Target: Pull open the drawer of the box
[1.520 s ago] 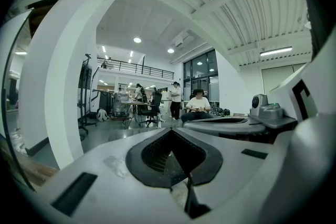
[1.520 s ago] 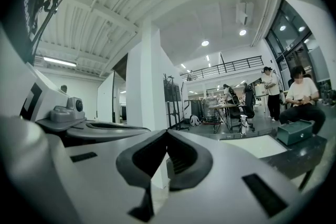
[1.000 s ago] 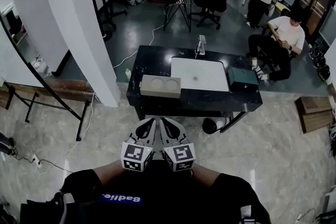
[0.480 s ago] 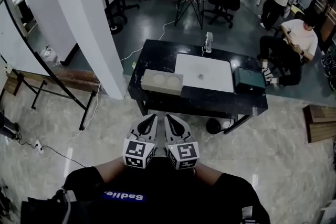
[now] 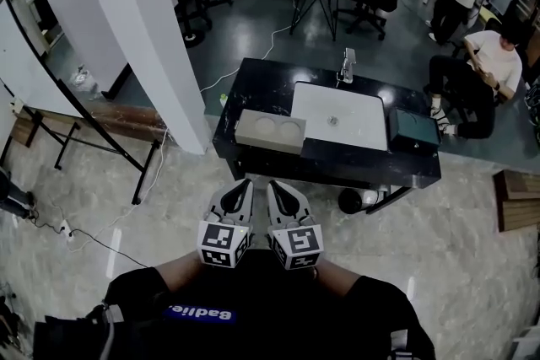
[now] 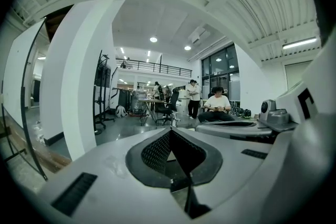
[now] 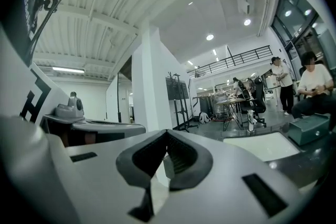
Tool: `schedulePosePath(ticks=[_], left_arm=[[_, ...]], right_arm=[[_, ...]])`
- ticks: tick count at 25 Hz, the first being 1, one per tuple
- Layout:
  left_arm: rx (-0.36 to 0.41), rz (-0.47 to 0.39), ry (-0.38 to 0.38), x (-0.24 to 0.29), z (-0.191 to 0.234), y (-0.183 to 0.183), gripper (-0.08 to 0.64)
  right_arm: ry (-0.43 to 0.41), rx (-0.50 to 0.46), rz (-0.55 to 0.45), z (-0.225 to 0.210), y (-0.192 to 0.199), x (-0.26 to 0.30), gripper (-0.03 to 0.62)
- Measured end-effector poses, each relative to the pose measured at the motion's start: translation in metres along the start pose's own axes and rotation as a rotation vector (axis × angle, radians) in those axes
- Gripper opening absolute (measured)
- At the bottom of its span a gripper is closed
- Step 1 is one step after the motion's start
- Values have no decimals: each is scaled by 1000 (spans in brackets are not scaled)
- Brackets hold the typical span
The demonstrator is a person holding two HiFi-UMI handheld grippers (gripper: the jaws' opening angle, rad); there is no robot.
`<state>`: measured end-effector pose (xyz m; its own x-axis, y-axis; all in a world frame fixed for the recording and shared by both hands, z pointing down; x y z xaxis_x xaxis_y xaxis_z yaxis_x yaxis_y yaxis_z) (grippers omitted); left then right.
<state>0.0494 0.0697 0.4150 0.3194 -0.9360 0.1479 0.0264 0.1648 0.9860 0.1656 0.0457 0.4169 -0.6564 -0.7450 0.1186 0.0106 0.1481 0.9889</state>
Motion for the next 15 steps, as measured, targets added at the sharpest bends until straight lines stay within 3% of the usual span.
schedulePosePath(ticks=[15], left_arm=[[-42, 2, 111, 74, 164, -14, -2]], right_arm=[[145, 5, 36, 24, -17, 155, 0]])
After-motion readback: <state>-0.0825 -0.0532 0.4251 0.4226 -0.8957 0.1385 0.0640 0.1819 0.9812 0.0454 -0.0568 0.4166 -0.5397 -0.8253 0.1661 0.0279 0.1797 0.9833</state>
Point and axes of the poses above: the fingertips, and each gripper's own axes: x forward along the fingers, z to its left, y out of its underside, the point moved 7 cm from there along -x, backward along the fingers, and after that the axes turned 3 degrees about y, right-handed, at the moved point
